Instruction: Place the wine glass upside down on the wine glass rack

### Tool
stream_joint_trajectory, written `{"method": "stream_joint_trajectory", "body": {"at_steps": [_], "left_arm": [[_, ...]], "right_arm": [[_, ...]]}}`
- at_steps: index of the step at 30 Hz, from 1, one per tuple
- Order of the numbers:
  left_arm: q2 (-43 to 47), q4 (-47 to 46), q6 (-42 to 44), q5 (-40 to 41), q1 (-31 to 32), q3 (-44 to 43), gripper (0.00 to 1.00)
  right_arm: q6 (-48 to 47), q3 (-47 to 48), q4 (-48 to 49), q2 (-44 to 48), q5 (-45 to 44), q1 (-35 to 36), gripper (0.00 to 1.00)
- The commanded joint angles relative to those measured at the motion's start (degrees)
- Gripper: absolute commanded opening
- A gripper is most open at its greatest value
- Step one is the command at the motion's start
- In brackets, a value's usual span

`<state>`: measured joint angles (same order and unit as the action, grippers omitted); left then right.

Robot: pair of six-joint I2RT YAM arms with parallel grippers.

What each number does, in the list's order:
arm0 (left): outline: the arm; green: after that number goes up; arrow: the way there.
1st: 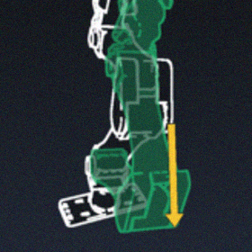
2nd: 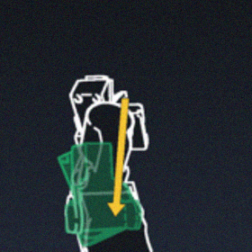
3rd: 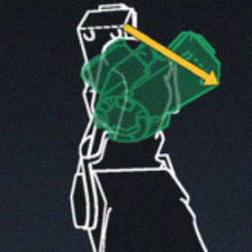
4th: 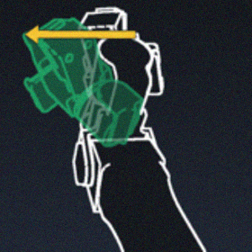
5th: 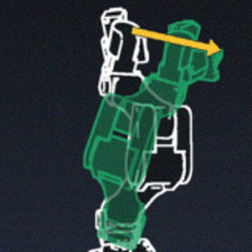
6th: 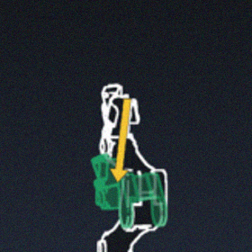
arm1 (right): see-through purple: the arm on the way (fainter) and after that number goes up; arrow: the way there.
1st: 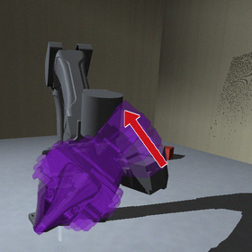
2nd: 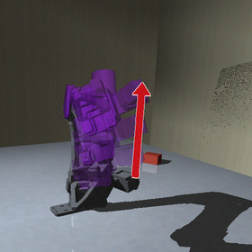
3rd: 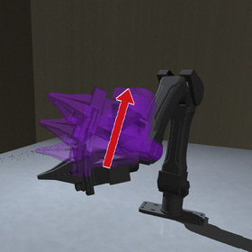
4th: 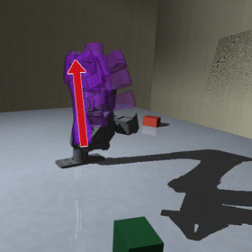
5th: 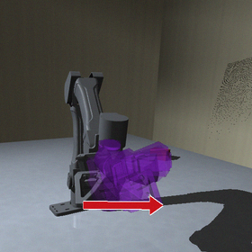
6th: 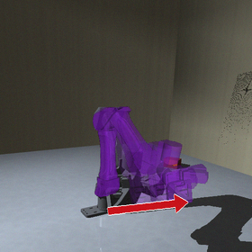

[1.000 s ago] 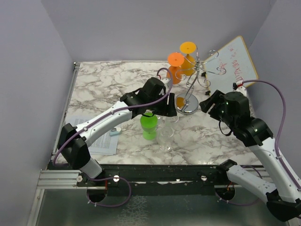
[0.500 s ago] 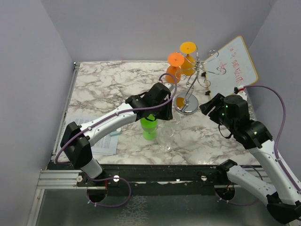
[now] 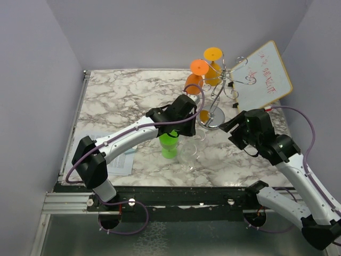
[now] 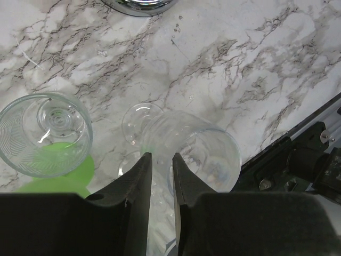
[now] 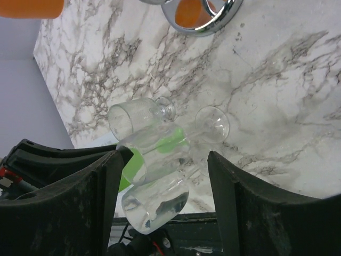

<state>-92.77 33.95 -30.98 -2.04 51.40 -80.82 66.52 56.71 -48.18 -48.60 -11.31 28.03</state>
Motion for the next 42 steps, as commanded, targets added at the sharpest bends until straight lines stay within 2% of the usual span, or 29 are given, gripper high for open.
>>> {"method": "stream_joint_trajectory", "body": {"at_steps": [1,6,8,11,14,17,19,26,37,42], "left_arm": [[-2.8,2.7,1.4,0.8,0.3,-0.8,0.22],[-3.8,3.0,2.4,-1.1,0.4,-1.0,0.23],[-4.3,3.5,2.7,-1.7,0.4,-1.1,0.28],[-4.6,4.4,3.0,-1.2,0.5,-1.5,0.33],[-4.4,5.1,3.5,-0.4,0.7,-2.0,0.32],[-4.6,5.2,4.1,-0.8,0.7,-2.6,0.18],[-4.4,5.2,4.4,-0.8,0.9,-3.1,0.01],[-3.2,2.4,7.9,1.6,1.9,-5.3,0.0],[12.2,-27.6,10.9,14.5,5.3,11.4,0.0],[16.7,-37.9,10.8,14.8,5.4,16.8,0.0]], "right_arm": [[9.7,-1.6,-3.6,-1.0,5.1,-0.2,0.71],[15.9,-3.3,-3.7,-1.8,9.0,-0.2,0.74],[18.1,-3.9,-4.0,-2.1,10.2,-0.2,0.74],[19.9,-4.2,-5.0,-2.2,9.8,-0.1,0.74],[20.8,-4.3,-5.7,-1.6,8.7,-0.2,0.74],[22.0,-4.8,-5.7,-0.8,8.3,-0.2,0.74],[22.7,-5.1,-5.6,-0.3,8.5,-0.1,0.74],[28.7,-6.0,-0.2,0.5,10.2,-0.1,0.74],[43.4,-4.1,-1.1,3.5,6.7,-0.2,0.76],[45.4,-3.3,0.0,3.1,6.1,-0.2,0.74]]}}
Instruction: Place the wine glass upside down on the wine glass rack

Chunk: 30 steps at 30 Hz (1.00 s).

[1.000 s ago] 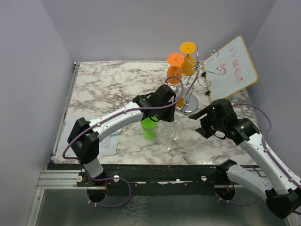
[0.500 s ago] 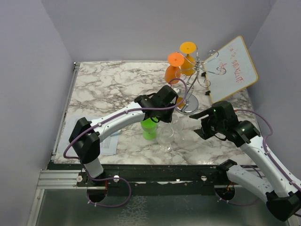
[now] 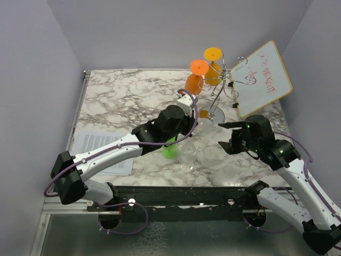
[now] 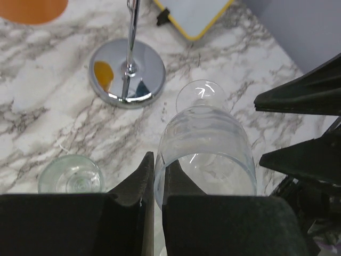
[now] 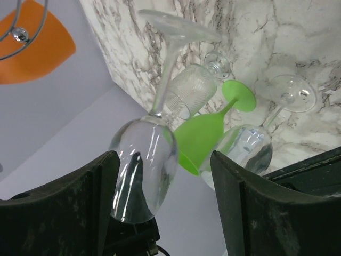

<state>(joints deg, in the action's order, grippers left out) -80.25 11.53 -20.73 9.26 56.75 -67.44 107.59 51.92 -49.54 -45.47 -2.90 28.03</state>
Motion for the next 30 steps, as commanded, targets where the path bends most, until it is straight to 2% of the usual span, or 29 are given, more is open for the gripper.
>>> {"method": "stream_joint_trajectory", "body": {"at_steps": [1,6,12,18,24,30], "left_arm": [[4.7,-17.0,0.1,3.2,0.0,4.4,0.0],[6.5,-22.5,-2.2,1.7,0.1,7.9,0.0],[8.2,-26.8,-4.4,0.1,0.1,10.4,0.0],[9.5,-28.6,-5.1,-0.4,0.1,11.9,0.0],[9.9,-29.3,-5.8,-1.3,0.1,12.9,0.0],[10.2,-29.8,-6.2,-1.4,0.1,13.3,0.0]], "right_arm": [[4.5,1.0,2.5,-0.2,-2.2,-0.2,0.73],[5.1,-0.3,9.5,-0.4,-2.3,-0.2,0.67],[6.5,-4.6,19.1,1.7,-4.4,-0.2,0.46],[5.0,-3.3,17.5,-0.3,-6.0,-0.2,0.45],[3.6,-3.0,20.9,-3.1,-6.6,-0.2,0.44],[2.1,-2.0,24.5,-5.1,-6.0,-0.2,0.29]]}}
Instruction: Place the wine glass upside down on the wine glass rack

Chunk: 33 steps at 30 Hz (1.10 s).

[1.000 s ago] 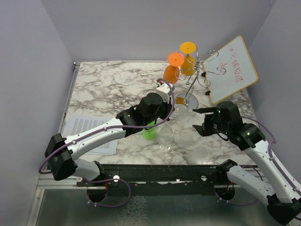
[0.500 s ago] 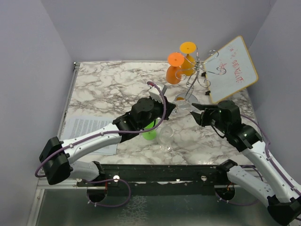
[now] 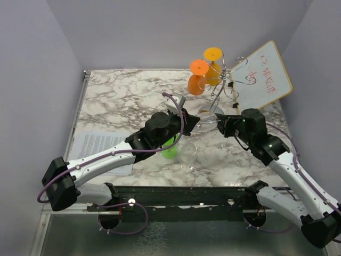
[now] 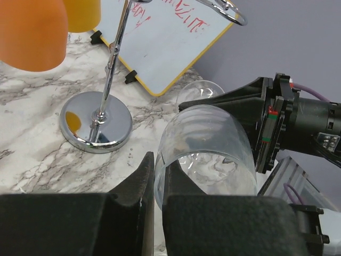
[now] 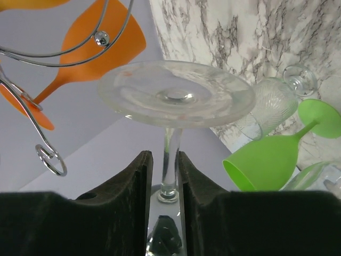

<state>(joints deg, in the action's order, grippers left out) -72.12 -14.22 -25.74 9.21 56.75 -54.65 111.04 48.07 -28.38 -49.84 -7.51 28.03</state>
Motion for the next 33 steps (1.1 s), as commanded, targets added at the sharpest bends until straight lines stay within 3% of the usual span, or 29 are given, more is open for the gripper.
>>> {"method": "stream_joint_trajectory", "body": {"at_steps": [1,5,6,11,16,21,24,28,33], "left_arm": [[2.0,-4.1,-1.2,-1.3,0.1,0.6,0.0],[2.1,-4.1,-1.6,-1.1,0.1,1.0,0.0],[2.1,-4.1,-1.9,-0.9,0.1,1.2,0.01],[3.0,-4.2,-2.3,-0.2,0.1,2.3,0.43],[6.1,-4.1,-2.0,2.9,0.2,5.1,0.65],[8.3,-3.1,-2.1,5.1,-0.1,5.1,0.76],[6.7,1.1,-2.8,3.7,-1.7,0.7,0.78],[2.2,6.5,-4.3,-3.5,-5.9,-7.3,0.79],[-1.6,5.0,-12.3,-14.6,-14.2,-10.7,0.79]], "right_arm": [[-1.5,1.9,3.5,-0.8,-1.2,-0.2,0.25],[-2.8,1.2,4.0,0.0,-1.3,-0.2,0.03],[-3.6,0.9,4.1,0.3,-1.7,-0.1,0.01],[-13.0,-2.0,4.1,4.1,-5.2,-0.2,0.01],[-26.5,-9.7,7.9,13.6,-11.0,-0.1,0.01],[-48.7,-13.9,15.7,22.2,-14.7,-0.1,0.01],[-63.0,-14.2,19.2,24.2,-14.2,-0.1,0.01],[-77.9,-14.5,22.1,24.8,-13.4,-0.1,0.01],[-90.1,-14.0,27.4,23.6,-11.4,-0.2,0.01]]}}
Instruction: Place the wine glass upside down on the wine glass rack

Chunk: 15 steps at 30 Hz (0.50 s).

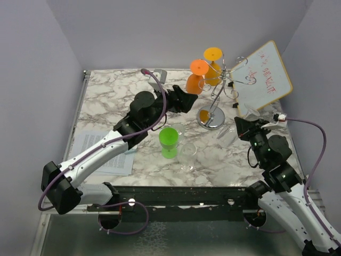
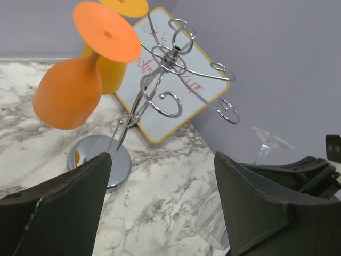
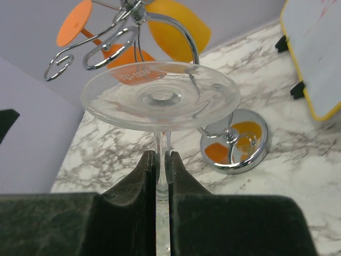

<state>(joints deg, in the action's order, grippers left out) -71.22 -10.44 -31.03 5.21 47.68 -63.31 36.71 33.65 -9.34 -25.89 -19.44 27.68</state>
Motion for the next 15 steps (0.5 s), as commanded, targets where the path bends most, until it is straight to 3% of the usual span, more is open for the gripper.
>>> {"method": "stream_joint_trajectory", "body": {"at_steps": [1,9,15], "left_arm": [[-3.1,0.4,-8.6,-12.5,-6.3,-2.3,0.79],[-8.1,-4.2,-14.5,-22.6,-11.4,-4.7,0.81],[-12.8,-5.5,-16.6,-28.0,-12.9,-7.8,0.88]], "right_arm": [[-17.4,0.8,8.8,-0.8,0.4,0.2,0.01],[-28.9,0.3,17.3,-3.4,0.5,0.2,0.01],[-32.1,1.1,23.0,-9.5,-3.4,0.2,0.01]]}}
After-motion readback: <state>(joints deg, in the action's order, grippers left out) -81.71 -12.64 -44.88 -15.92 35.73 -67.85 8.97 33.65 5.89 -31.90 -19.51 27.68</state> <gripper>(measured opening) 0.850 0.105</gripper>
